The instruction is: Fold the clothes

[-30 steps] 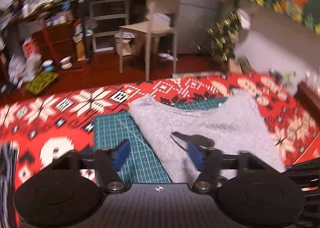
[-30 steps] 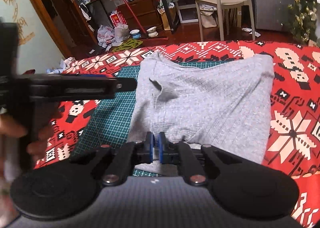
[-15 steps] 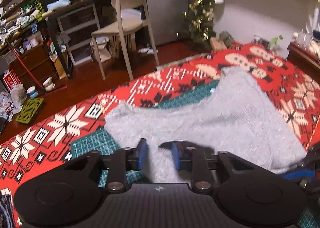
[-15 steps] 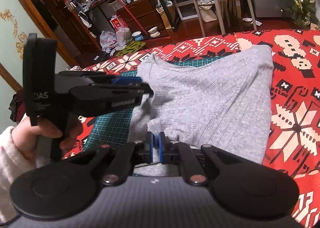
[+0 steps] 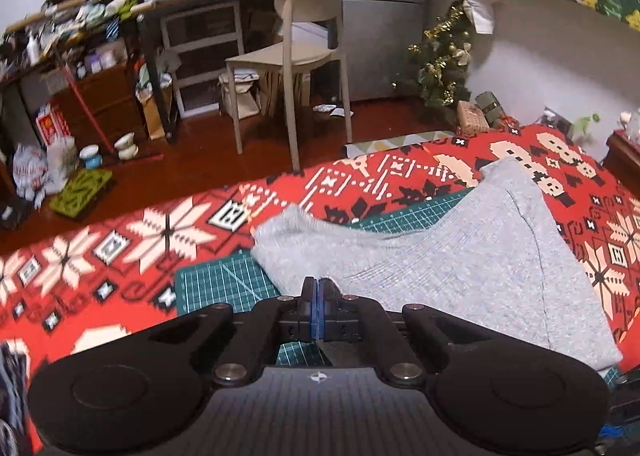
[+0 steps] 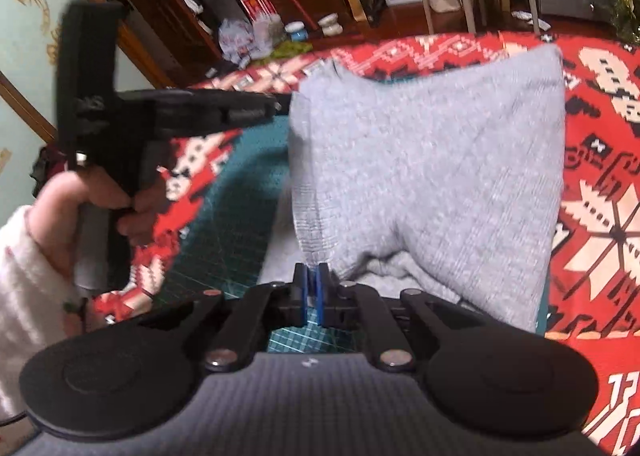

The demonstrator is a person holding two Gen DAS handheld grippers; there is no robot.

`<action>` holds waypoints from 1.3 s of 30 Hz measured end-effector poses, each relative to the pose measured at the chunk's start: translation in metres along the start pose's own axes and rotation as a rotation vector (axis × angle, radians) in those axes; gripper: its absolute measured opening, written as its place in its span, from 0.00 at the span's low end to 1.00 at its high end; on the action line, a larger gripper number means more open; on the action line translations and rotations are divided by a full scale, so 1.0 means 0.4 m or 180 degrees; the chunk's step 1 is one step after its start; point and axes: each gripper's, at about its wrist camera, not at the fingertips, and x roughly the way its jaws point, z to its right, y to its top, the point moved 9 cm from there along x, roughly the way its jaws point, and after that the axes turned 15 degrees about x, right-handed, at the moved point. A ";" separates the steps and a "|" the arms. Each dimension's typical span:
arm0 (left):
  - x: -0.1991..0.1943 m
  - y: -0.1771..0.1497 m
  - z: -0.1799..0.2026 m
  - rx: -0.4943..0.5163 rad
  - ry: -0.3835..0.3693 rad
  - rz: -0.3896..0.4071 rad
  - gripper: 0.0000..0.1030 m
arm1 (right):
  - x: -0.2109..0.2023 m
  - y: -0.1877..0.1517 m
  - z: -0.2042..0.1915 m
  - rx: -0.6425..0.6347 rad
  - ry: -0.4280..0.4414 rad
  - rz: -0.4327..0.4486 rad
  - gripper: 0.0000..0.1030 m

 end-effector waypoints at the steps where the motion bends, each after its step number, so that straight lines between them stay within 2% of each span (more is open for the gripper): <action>1: 0.003 -0.006 0.001 -0.0020 -0.0002 -0.0010 0.01 | 0.007 0.000 0.004 0.0002 -0.0018 -0.0021 0.04; 3: 0.014 -0.018 0.003 -0.0052 0.0017 -0.0043 0.04 | 0.009 0.002 0.004 0.0017 0.0006 -0.0042 0.06; 4: 0.016 -0.022 0.002 -0.0071 0.0028 -0.0054 0.05 | 0.009 0.004 0.004 0.0024 0.0020 -0.0052 0.10; 7: 0.005 -0.029 -0.007 -0.0160 0.0020 -0.0067 0.11 | -0.009 0.010 -0.008 0.0012 0.0104 -0.0060 0.11; 8: 0.002 -0.032 -0.010 -0.0190 0.0018 -0.0071 0.14 | -0.021 0.016 -0.012 0.0019 0.0131 -0.0036 0.11; 10: -0.006 -0.037 -0.016 -0.0249 0.0012 -0.0080 0.21 | -0.049 0.034 -0.012 0.0049 0.0173 0.0042 0.19; 12: -0.024 -0.046 -0.020 -0.0291 0.0008 -0.0106 0.29 | -0.083 0.056 -0.007 0.0091 0.0206 0.0144 0.22; 14: -0.049 -0.064 -0.022 -0.0402 -0.0032 -0.0139 0.31 | -0.119 0.074 -0.001 0.0106 0.0224 0.0256 0.25; 16: -0.083 -0.093 -0.021 -0.0741 -0.0220 -0.0151 0.31 | -0.164 0.099 0.023 0.0142 0.0205 0.0396 0.33; 21: -0.155 -0.171 0.006 -0.1607 -0.0728 -0.0203 0.31 | -0.226 0.152 0.187 0.0854 0.0008 0.0619 0.35; 23: -0.162 -0.204 0.031 -0.1864 -0.0883 -0.0246 0.31 | -0.214 0.138 0.254 0.1157 -0.0089 0.0564 0.37; 25: -0.159 -0.227 0.053 -0.1985 -0.0871 -0.0308 0.31 | -0.191 0.117 0.301 0.1411 -0.0161 0.0523 0.37; 27: -0.158 -0.230 0.073 -0.2008 -0.0911 -0.0295 0.28 | -0.165 0.111 0.312 0.1550 -0.0080 0.0518 0.36; 29: -0.156 -0.224 0.090 -0.1995 -0.0980 -0.0291 0.28 | -0.157 0.106 0.308 0.1601 0.0006 0.0505 0.36; 32: -0.147 -0.215 0.108 -0.1956 -0.1019 -0.0351 0.26 | -0.125 0.085 0.298 0.1548 -0.0113 0.0432 0.35; 33: -0.144 -0.212 0.112 -0.1939 -0.1002 -0.0376 0.22 | -0.113 0.079 0.299 0.1530 -0.0172 0.0410 0.32; 34: -0.138 -0.211 0.115 -0.1922 -0.0968 -0.0424 0.17 | -0.101 0.073 0.299 0.1513 -0.0228 0.0390 0.19; 35: -0.135 -0.210 0.119 -0.1898 -0.0927 -0.0462 0.05 | -0.094 0.068 0.299 0.1525 -0.0247 0.0388 0.15; 37: -0.135 -0.207 0.126 -0.1820 -0.0814 -0.0489 0.05 | -0.096 0.061 0.296 0.1535 -0.0275 0.0402 0.09; 39: -0.146 -0.204 0.128 -0.1734 -0.0681 -0.0517 0.04 | -0.098 0.055 0.296 0.1566 -0.0273 0.0406 0.09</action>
